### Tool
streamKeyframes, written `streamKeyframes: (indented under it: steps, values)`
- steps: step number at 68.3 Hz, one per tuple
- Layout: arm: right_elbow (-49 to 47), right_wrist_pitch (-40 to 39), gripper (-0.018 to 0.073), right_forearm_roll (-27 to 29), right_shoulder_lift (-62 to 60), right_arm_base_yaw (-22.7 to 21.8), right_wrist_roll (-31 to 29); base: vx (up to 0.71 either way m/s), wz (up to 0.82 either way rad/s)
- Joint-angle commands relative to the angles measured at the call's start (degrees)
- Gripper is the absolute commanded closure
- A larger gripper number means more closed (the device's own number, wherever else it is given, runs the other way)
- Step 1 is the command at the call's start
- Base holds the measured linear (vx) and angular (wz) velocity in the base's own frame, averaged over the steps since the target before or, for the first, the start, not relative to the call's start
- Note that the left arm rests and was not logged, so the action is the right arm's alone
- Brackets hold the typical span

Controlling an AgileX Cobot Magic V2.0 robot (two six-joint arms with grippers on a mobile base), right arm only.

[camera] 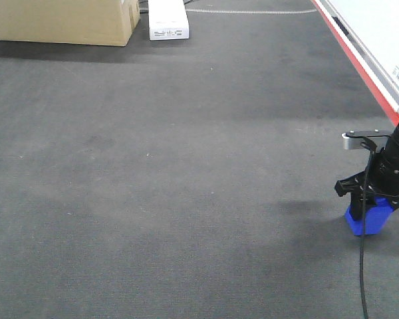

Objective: Pour parts from conveyor to right shelf

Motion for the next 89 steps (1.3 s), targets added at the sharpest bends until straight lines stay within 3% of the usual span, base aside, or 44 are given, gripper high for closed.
streamKeyframes:
  steps: [1, 33, 67, 89]
  values:
    - [-1.6, -0.2, 0.0572, 0.0, -3.4, -0.4, -0.4, 0.00, 0.00]
    - [0.7, -10.7, 0.0568, 7.6, -22.2, -0.4, -2.6, 0.00, 0.00]
    - [25.2, -34.6, 0.0565, 9.4, -59.4, -0.4, -6.8, 0.00, 0.00]
    - [42.6, -37.2, 0.0565, 10.8, -80.2, -0.4, -6.5, 0.00, 0.00]
